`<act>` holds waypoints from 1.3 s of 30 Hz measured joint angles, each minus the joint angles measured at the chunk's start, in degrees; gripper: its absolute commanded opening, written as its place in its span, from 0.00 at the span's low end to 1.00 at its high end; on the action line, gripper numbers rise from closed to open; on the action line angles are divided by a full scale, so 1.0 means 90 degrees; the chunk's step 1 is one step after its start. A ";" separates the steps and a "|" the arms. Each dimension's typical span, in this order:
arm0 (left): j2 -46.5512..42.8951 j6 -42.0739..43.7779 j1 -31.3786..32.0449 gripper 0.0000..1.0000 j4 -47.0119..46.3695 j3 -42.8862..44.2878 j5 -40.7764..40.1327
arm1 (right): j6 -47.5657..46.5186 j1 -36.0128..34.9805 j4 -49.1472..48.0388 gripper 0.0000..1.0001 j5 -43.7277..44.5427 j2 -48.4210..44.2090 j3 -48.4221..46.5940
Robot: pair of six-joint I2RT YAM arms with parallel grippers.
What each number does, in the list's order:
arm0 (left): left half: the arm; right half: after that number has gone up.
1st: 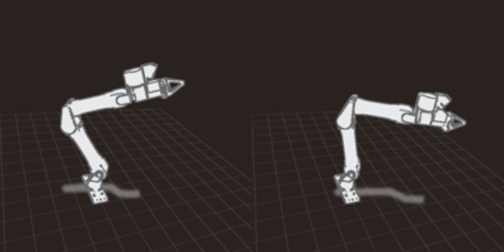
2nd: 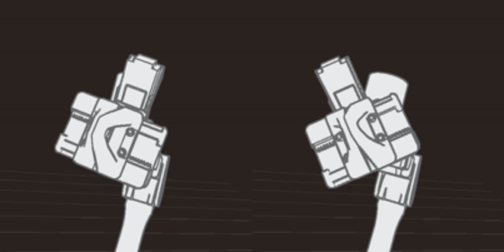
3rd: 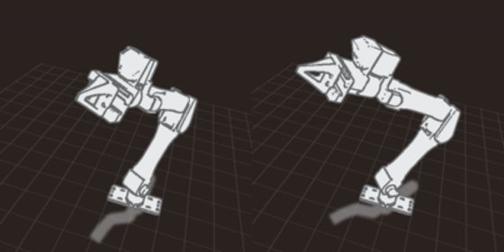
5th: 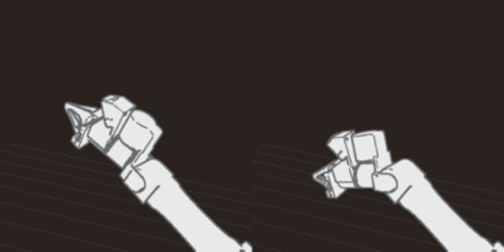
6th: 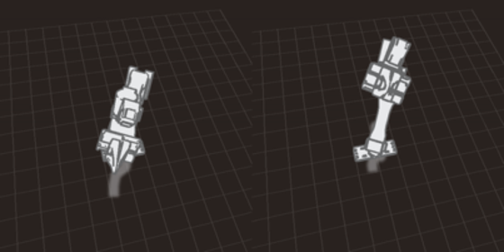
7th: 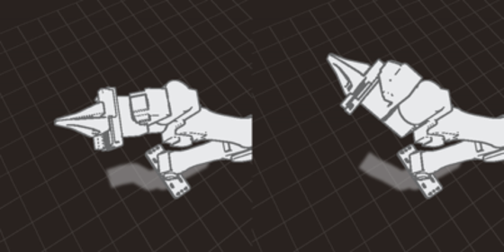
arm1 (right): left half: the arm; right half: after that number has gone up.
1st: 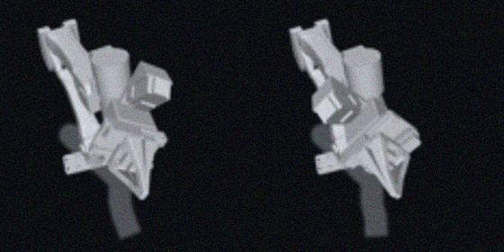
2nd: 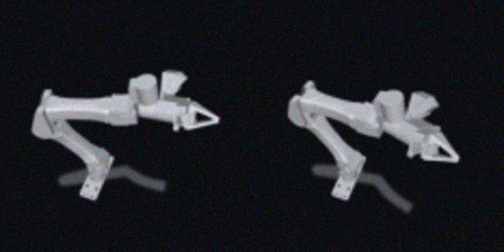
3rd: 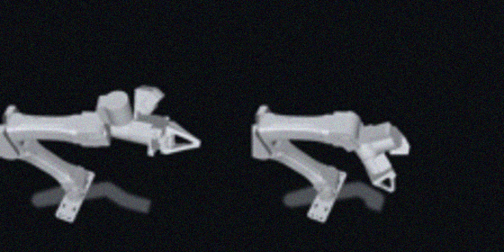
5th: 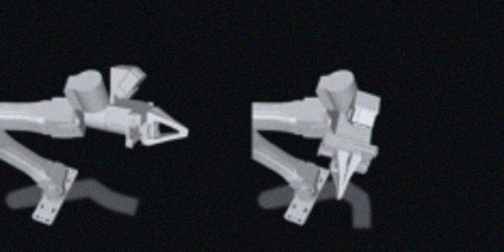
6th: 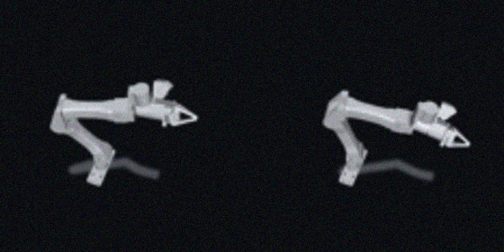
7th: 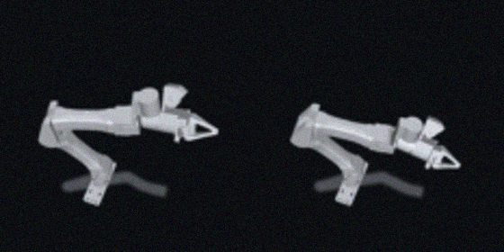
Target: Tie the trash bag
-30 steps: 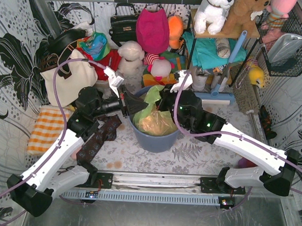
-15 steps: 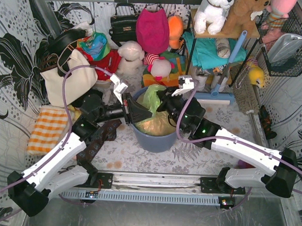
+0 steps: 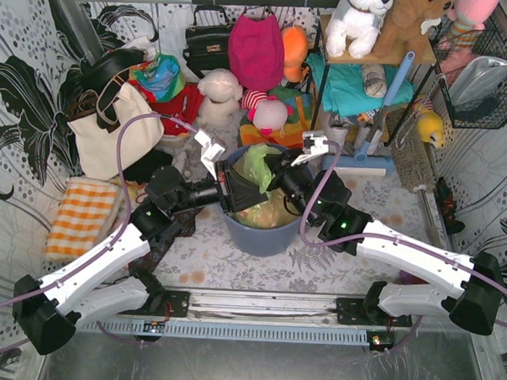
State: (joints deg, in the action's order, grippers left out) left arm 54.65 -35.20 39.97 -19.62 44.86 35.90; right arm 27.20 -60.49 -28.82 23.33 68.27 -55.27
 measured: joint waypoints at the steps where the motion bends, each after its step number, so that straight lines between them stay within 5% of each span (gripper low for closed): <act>1: -0.0005 0.0027 0.0024 0.31 0.0027 0.0002 -0.0041 | -0.0007 0.0002 -0.0019 0.00 0.0002 -0.0024 0.0029; 4: -0.0151 0.0330 0.0124 0.53 0.0653 0.0119 -0.0187 | -0.0005 0.0002 -0.0097 0.00 0.0007 -0.0090 0.0124; 7: -0.0389 0.0860 0.0177 0.61 0.1647 0.0512 -0.0522 | 0.0000 0.0002 -0.0114 0.00 0.0007 -0.0160 0.0211; 16: -0.1280 0.2212 0.0187 0.63 0.2871 0.1365 -0.1914 | 0.0046 0.0002 -0.0114 0.00 0.0007 -0.0284 0.0250; 23: -0.0916 0.2759 0.0063 0.74 0.2951 0.1443 -0.2613 | 0.0046 0.0002 -0.0114 0.00 0.0005 -0.0316 0.0250; 39: -0.0697 0.2871 -0.1292 0.75 0.2169 0.1183 -0.1183 | 0.0056 0.0002 -0.0024 0.00 0.0007 -0.0379 0.0250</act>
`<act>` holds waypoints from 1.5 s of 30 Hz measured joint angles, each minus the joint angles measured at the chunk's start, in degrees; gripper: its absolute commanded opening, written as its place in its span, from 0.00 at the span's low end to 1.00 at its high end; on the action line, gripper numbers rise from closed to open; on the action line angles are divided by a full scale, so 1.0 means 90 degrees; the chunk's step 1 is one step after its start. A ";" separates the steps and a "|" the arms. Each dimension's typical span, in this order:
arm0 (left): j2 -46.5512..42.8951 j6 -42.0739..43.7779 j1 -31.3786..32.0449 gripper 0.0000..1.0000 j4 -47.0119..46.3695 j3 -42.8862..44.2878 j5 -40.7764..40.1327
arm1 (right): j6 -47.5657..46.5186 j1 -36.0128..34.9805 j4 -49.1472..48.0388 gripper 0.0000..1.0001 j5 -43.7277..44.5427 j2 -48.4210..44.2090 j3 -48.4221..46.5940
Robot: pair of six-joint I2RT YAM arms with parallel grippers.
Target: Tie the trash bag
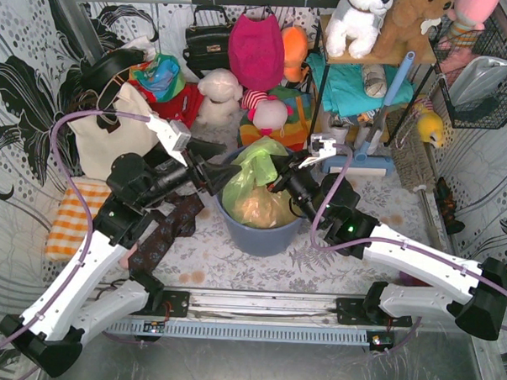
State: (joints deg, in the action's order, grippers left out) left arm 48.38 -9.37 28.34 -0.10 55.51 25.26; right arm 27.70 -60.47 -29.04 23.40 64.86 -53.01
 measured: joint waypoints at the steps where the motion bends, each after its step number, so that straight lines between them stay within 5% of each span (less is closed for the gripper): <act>1: -0.0041 0.0000 -0.0036 0.75 -0.0056 -0.0007 0.0085 | 0.0012 0.0000 0.0010 0.00 0.0000 -0.0005 0.0000; 14: 0.0534 -0.0002 -0.0304 0.69 -0.0503 -0.0034 0.0835 | 0.0039 0.0000 0.0063 0.00 0.0000 -0.0007 0.0000; 20: 0.0612 -0.0146 -0.0308 0.39 -0.0906 -0.0350 0.1285 | 0.0039 0.0000 0.0063 0.00 -0.0002 -0.0007 0.0000; 24: 0.0631 -0.0304 -0.0323 0.06 -0.1263 -0.0464 0.1576 | 0.0066 0.0000 0.0063 0.00 -0.0002 -0.0005 0.0000; 26: 0.0648 -0.0347 -0.0323 0.00 -0.1389 -0.0474 0.1673 | 0.0090 0.0000 0.0061 0.00 0.0000 -0.0005 0.0000; 45: 0.0148 -0.1413 -0.0330 0.00 -0.1943 -0.1209 0.2492 | 0.0134 -0.0002 -0.0605 0.00 0.0313 0.0644 0.0002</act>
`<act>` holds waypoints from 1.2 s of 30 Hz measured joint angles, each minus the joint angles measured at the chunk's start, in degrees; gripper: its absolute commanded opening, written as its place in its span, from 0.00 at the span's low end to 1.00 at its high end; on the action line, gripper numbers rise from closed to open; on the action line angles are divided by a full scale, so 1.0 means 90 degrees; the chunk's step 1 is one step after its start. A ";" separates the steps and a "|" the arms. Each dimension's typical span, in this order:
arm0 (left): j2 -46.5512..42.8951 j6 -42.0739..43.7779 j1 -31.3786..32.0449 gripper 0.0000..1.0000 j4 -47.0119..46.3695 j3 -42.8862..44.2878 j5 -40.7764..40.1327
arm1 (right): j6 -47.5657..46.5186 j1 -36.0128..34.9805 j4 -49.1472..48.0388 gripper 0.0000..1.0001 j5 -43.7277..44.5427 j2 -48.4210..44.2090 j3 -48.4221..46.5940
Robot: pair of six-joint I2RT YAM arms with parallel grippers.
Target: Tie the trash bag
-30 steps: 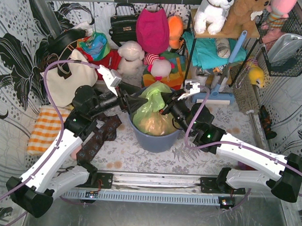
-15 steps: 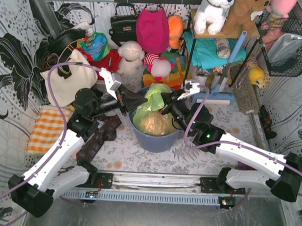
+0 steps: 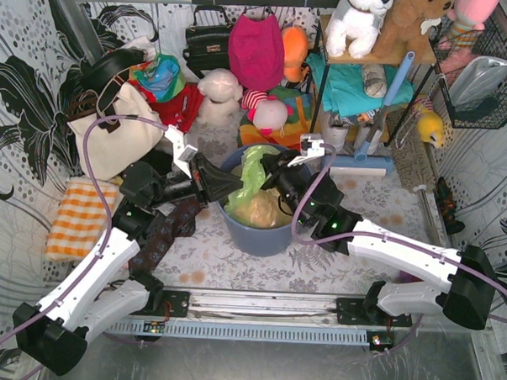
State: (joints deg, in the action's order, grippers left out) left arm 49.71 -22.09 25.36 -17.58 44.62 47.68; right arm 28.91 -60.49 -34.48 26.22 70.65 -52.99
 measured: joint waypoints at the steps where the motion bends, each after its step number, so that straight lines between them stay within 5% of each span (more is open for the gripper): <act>1: -0.0007 -0.0102 0.0000 0.00 -0.0100 -0.0073 0.0015 | 0.0000 0.0000 -0.0083 0.00 -0.0002 0.0036 0.0005; 16: 0.0364 -0.1569 0.0971 0.00 -0.1792 -0.0765 0.0034 | -0.0279 -0.0058 -0.1797 0.00 -0.0051 0.0372 0.0627; 20: 0.0398 -0.1513 0.1110 0.22 -0.1751 -0.0765 -0.0104 | -0.0364 -0.0058 -0.2098 0.00 -0.0245 0.0406 0.0712; 23: 0.0287 -0.1207 0.1175 0.40 -0.1304 -0.0702 -0.0206 | -0.0410 -0.0056 -0.2229 0.00 -0.0389 0.0403 0.0726; 26: 0.0051 -0.0741 0.1246 0.48 -0.0476 -0.0454 -0.0408 | -0.0418 -0.0051 -0.2322 0.00 -0.0517 0.0362 0.0821; 36: -0.1003 0.0614 0.1280 0.47 0.1562 0.0296 -0.1622 | -0.0333 -0.0039 -0.1972 0.00 -0.0806 -0.0104 0.0950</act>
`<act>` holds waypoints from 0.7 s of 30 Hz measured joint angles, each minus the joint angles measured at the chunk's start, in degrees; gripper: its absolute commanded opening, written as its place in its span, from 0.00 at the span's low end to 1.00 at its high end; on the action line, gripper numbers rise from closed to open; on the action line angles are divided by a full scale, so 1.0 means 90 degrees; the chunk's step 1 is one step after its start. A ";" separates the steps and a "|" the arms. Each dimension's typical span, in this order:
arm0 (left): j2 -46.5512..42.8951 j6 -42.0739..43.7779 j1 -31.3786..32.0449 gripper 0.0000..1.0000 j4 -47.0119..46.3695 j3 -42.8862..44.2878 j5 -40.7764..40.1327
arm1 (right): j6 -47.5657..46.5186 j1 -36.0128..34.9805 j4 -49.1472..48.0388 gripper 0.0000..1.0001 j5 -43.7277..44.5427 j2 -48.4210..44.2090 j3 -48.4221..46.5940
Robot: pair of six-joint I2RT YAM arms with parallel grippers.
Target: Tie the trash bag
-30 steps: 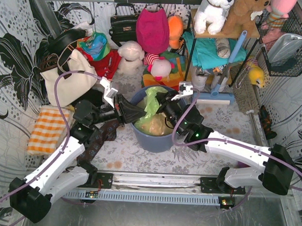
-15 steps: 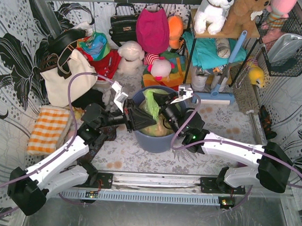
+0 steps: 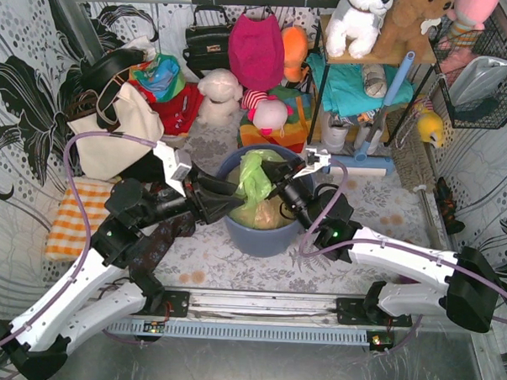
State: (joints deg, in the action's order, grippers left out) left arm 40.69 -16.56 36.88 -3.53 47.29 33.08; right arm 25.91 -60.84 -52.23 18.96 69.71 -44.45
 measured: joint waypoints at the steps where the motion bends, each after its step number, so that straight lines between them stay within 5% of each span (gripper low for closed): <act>1: -0.0092 0.0053 0.0000 0.46 0.0119 -0.0002 -0.0114 | 0.0024 0.0000 0.0080 0.00 -0.0036 -0.0022 0.0000; 12: -0.0750 0.0206 0.0000 0.45 0.0498 -0.0058 -0.1860 | 0.0194 0.0000 0.0573 0.00 -0.0865 0.0143 -0.0233; 21: -0.0294 -0.0172 0.0000 0.46 0.0765 -0.0034 -0.3650 | 0.0214 0.0000 0.0563 0.00 -0.1384 0.0466 -0.0384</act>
State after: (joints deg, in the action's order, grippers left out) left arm 38.04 -18.11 36.88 3.36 46.98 0.23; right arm 27.83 -60.84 -47.16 6.50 73.91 -47.90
